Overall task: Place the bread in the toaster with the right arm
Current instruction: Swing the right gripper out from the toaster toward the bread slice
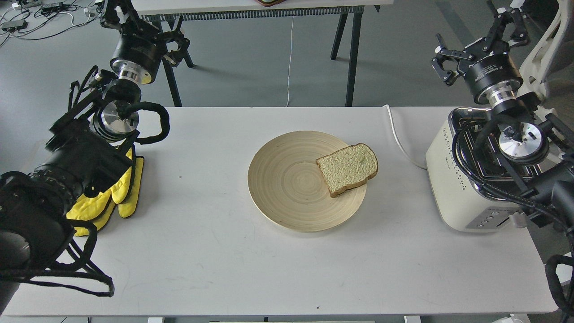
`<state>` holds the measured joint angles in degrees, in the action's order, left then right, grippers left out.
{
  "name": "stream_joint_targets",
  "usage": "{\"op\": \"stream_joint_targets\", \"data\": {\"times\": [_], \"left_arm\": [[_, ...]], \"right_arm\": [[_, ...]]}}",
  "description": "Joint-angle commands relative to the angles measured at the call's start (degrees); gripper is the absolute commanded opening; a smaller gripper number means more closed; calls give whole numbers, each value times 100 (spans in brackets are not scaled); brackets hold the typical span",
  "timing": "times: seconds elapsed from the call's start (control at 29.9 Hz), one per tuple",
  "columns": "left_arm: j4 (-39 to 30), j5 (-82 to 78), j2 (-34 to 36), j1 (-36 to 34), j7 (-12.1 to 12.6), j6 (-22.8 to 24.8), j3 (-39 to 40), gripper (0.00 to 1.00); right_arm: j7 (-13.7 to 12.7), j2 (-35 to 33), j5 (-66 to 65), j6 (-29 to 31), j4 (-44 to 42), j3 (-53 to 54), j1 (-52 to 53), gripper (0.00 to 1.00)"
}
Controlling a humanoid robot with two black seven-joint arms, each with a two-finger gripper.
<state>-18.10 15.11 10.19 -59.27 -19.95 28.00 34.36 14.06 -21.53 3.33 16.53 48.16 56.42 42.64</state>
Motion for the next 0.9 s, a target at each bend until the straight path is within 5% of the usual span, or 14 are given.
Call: {"op": "stream_joint_targets", "data": {"times": [0.0, 0.33, 0.87], "left_arm": [[0, -8, -34, 3, 0, 0, 0, 100], [0, 0, -25, 20, 9, 0, 0, 100], [0, 0, -34, 29, 9, 0, 0, 100]], "right_arm": [[0, -9, -8, 8, -9, -8, -1, 100], [-44, -18, -596, 0, -9, -376, 341, 100], [-18, -115, -5007, -1239, -201, -2643, 1098, 98]]}}
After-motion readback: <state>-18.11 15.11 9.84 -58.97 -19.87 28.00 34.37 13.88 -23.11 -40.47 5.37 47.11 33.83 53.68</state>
